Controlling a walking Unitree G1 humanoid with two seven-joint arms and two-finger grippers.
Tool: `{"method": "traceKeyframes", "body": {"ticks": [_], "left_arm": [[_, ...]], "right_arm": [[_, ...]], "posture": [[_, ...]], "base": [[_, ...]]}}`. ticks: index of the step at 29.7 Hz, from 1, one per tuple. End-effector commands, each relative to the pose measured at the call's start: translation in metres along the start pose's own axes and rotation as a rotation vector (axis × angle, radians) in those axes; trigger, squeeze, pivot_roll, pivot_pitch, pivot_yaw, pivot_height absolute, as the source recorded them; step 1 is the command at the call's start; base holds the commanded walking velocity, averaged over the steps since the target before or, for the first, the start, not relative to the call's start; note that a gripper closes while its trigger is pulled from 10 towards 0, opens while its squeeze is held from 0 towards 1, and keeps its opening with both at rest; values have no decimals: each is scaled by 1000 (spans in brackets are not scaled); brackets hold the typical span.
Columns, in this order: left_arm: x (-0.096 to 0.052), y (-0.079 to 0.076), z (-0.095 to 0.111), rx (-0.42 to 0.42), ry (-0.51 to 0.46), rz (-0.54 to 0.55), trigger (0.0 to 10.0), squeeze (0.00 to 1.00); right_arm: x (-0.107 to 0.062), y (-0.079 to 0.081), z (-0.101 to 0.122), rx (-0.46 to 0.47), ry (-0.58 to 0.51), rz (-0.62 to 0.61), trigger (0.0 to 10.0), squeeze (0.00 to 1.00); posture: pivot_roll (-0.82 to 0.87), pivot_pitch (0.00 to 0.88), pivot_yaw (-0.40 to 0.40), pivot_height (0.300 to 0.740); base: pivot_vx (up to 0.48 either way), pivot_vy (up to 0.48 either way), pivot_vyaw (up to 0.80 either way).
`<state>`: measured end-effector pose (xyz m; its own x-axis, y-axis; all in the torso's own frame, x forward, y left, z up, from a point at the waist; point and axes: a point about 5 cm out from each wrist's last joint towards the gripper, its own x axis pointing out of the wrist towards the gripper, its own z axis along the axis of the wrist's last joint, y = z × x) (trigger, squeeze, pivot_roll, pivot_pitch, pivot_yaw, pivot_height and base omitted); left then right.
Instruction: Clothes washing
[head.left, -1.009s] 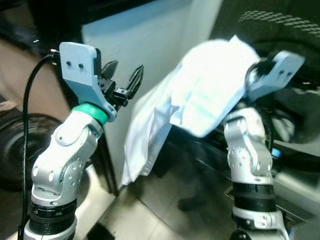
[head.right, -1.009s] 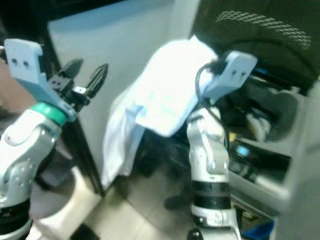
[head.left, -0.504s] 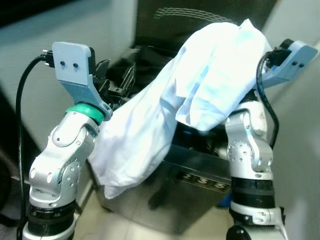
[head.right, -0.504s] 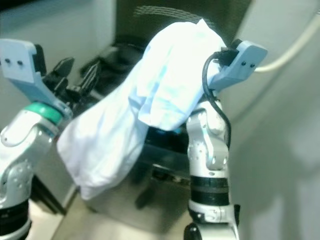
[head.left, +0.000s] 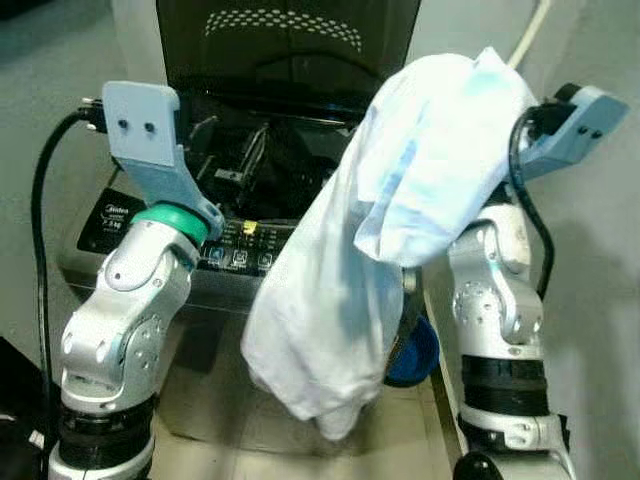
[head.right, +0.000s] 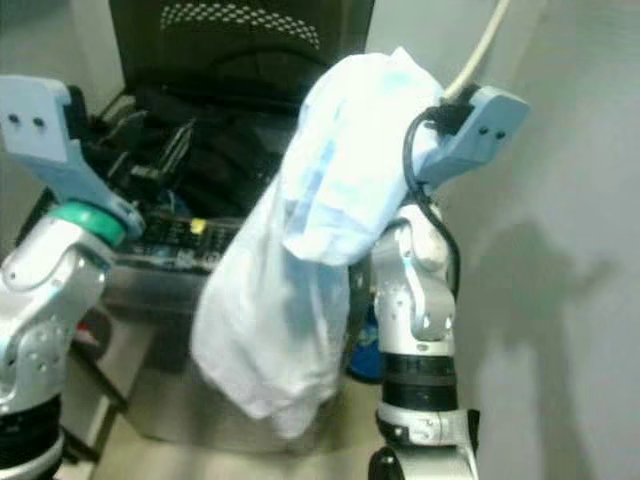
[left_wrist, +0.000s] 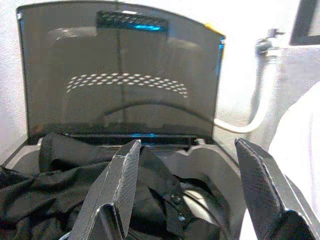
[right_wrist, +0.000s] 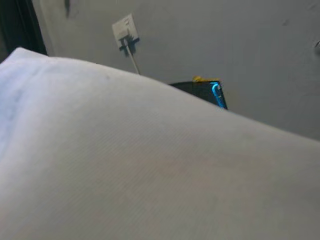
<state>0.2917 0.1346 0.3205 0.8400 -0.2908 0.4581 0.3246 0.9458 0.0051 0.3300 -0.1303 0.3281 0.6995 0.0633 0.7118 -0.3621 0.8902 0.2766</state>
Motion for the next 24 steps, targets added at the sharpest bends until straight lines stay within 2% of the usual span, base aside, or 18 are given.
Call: {"method": "traceKeyframes", "body": {"ticks": [1,12,24], "left_arm": [[-1,1,-2,-6,10,7,10000,0],[-1,3,-3,-7,15,17,10000,0],[1,5,-7,31,32,35,10000,0]], "right_arm": [[-1,2,0,-13,-9,15,10000,0],[-2,3,-3,-20,4,23,10000,0],[-4,5,-7,-44,16,46,10000,0]], "posture": [[107,93,-16,724],[106,96,-14,724],[106,97,-11,724]], "base": [[0,480,0],[0,480,0],[0,0,0]]}}
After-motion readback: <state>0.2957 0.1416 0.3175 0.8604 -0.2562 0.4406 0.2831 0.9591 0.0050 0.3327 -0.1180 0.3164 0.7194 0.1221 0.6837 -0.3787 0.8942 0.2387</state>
